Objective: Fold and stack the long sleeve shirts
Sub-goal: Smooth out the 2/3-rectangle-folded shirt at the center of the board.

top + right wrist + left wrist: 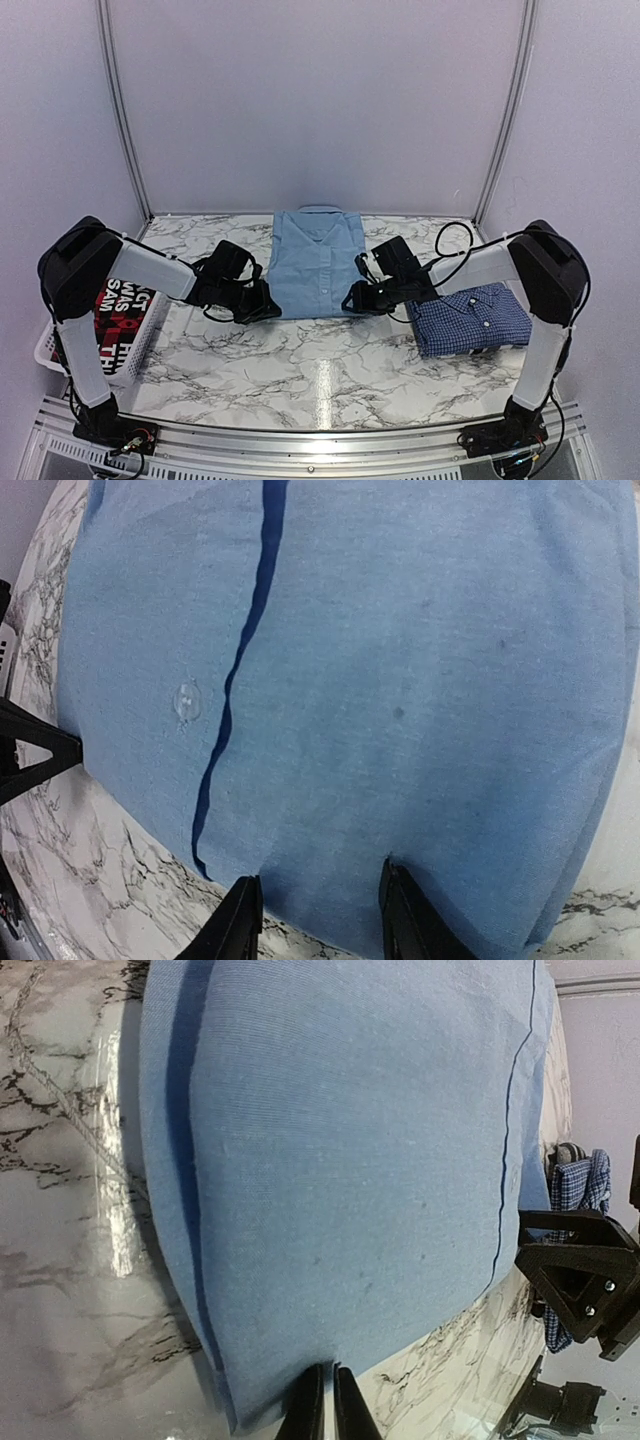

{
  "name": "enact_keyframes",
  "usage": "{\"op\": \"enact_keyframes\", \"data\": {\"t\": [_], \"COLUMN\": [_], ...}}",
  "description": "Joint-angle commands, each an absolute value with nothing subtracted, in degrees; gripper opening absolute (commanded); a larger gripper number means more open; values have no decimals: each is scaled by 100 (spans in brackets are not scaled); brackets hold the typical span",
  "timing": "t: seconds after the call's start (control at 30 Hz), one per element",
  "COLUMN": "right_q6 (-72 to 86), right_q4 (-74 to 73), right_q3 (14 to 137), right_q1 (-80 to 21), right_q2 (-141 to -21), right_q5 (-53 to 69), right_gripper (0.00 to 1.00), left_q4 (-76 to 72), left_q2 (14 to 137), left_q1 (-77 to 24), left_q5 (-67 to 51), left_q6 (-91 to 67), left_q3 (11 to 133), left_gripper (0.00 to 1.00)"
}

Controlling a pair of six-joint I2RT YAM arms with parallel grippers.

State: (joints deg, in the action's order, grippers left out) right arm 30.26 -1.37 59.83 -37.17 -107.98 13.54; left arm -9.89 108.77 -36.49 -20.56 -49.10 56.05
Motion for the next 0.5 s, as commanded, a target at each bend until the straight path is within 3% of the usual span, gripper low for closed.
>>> {"op": "enact_keyframes", "data": {"t": [0.0, 0.3, 0.47], "right_q6": [3166, 2909, 2853], "right_q4": [-244, -484, -215], "right_q3": [5909, 6837, 7548], "right_q1": [-3827, -3422, -3021], "right_q2": [-10426, -10503, -11423], "right_q5": [1168, 1104, 1716], "right_gripper": [38, 37, 24], "left_q4": [-1001, -414, -228], "left_q2": [10697, 10955, 11691], "left_q1": [-3674, -3412, -3146], "left_q5": [-2044, -1911, -2037], "left_q6": [-4900, -4596, -4302], "left_q3": [5664, 6831, 7749], "left_gripper": [5, 5, 4]}}
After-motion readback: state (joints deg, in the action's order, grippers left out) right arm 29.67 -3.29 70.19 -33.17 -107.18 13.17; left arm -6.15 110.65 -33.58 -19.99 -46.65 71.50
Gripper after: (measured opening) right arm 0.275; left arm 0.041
